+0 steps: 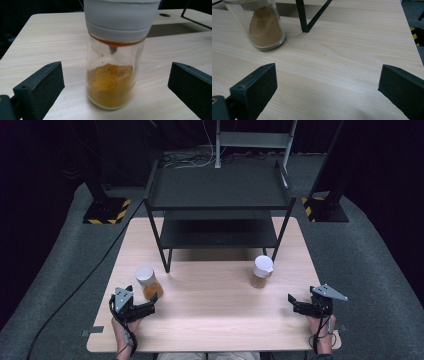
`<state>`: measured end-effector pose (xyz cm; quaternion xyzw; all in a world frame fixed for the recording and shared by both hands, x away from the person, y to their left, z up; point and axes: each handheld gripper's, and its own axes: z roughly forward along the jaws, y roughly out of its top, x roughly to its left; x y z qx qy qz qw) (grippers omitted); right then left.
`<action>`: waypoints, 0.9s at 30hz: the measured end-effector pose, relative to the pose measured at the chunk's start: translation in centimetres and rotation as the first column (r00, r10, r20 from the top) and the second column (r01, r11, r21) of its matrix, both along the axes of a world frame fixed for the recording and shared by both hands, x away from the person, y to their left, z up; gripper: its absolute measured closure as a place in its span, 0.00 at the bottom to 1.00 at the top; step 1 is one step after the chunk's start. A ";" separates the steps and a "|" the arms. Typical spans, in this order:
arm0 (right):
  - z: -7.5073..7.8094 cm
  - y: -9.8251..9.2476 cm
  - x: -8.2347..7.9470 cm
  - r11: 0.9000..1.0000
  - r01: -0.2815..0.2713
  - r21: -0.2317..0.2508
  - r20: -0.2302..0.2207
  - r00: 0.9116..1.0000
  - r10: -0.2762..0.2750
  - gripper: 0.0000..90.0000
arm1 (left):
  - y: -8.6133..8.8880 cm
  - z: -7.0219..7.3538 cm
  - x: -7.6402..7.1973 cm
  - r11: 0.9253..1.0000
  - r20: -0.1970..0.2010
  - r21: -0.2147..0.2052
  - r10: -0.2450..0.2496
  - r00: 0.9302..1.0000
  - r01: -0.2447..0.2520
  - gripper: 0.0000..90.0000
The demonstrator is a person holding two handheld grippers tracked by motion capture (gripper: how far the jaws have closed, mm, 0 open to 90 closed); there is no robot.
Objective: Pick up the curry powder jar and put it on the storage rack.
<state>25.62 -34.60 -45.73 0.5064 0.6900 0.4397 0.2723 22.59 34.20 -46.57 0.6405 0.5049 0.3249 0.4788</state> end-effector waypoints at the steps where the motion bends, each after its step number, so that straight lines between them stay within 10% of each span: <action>1: -0.1 0.0 -0.1 1.000 0.003 0.002 0.006 1.000 -0.003 0.01 | 0.0 0.0 0.2 1.000 0.001 -0.004 0.000 1.000 0.000 0.00; 27: -0.1 -0.2 -0.1 1.000 -0.001 0.013 0.005 1.000 0.001 0.01 | -0.9 0.3 3.3 0.998 0.001 -0.055 0.033 0.999 -0.033 0.00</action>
